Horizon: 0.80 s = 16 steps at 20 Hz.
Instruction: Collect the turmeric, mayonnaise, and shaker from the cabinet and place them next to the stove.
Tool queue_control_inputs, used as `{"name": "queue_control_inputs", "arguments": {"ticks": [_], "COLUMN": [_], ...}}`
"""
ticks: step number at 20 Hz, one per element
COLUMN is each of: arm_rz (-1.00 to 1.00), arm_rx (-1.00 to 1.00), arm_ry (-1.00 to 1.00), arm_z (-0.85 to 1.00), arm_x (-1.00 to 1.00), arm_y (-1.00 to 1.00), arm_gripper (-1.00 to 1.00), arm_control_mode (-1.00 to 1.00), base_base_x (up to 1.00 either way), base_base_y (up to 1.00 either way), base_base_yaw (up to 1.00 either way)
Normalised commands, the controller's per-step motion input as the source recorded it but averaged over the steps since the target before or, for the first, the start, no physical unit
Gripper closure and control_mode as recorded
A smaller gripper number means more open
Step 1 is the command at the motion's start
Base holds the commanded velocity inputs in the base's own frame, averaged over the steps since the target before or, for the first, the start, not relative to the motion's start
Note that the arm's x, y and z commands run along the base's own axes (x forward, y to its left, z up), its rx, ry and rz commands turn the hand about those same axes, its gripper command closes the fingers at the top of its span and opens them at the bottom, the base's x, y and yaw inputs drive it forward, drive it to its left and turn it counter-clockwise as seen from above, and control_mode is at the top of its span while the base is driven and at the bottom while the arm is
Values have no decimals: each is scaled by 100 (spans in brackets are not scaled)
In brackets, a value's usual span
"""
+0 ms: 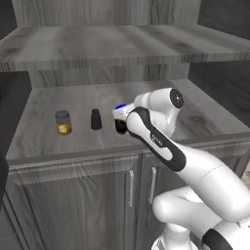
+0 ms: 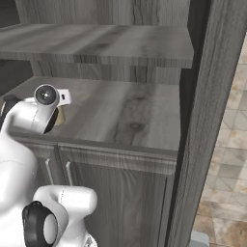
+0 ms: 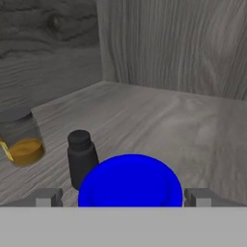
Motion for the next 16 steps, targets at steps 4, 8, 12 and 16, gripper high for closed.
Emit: {"name": "queue_control_inputs", "arguments": {"ticks": [4, 8, 12, 16], "arm_rz": [0, 0, 0, 0], "arm_rx": [0, 0, 0, 0], "arm_ry": [0, 0, 0, 0], "arm_z": [-2, -16, -34, -30], "arm_x": [12, 10, 0, 0], "arm_y": [-7, -22, -11, 0], "arm_gripper": [-100, -100, -100, -100], "arm_control_mode": [-100, -100, -100, -100], "base_base_x": [0, 0, 0, 0], "base_base_y": [0, 0, 0, 0], "base_base_yaw": [0, 0, 0, 0]}}
